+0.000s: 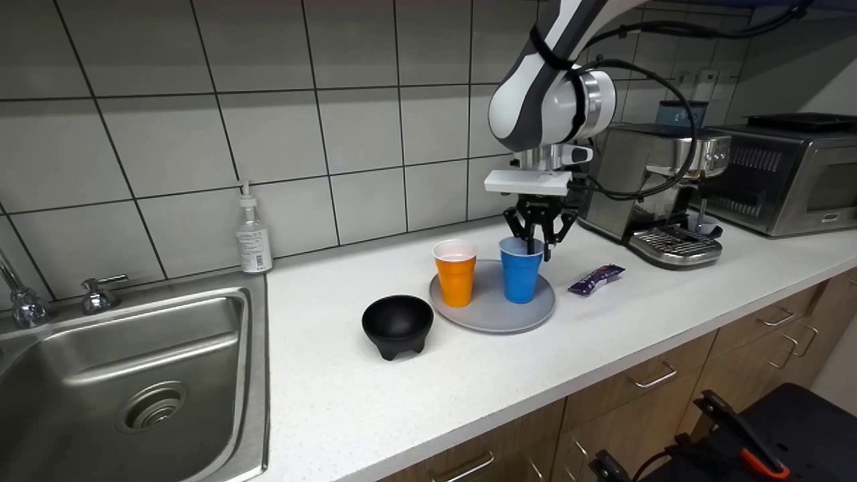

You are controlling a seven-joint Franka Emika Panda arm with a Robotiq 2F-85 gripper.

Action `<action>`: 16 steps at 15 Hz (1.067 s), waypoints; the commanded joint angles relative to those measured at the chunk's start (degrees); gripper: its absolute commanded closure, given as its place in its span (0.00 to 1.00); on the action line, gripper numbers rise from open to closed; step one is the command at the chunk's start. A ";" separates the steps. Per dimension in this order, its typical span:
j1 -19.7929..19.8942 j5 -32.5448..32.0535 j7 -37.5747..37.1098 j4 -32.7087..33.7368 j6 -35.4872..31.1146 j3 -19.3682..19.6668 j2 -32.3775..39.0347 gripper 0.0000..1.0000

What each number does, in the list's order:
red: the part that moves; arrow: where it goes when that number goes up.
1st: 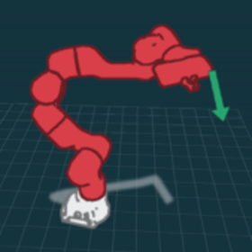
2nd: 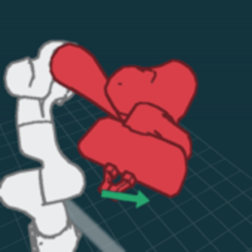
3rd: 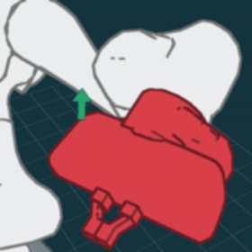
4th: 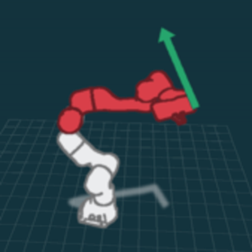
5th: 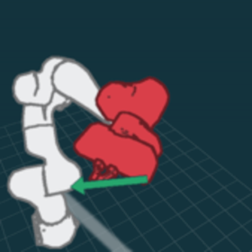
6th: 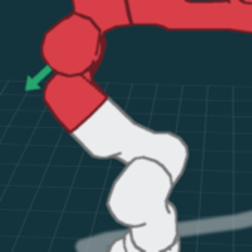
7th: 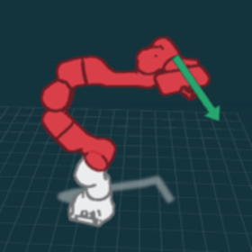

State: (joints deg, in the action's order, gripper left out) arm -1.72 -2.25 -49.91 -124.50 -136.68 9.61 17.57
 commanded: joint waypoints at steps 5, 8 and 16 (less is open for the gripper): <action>-1.44 -3.72 -2.01 -3.87 0.57 -0.37 -6.71 0.05; -1.88 -5.14 -1.16 -4.95 1.34 -1.24 -9.59 0.00; -2.14 -5.72 0.30 -8.17 3.55 -6.17 -15.77 0.00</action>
State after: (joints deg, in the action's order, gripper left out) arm -4.04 -7.12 -50.12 -130.34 -135.30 5.28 5.61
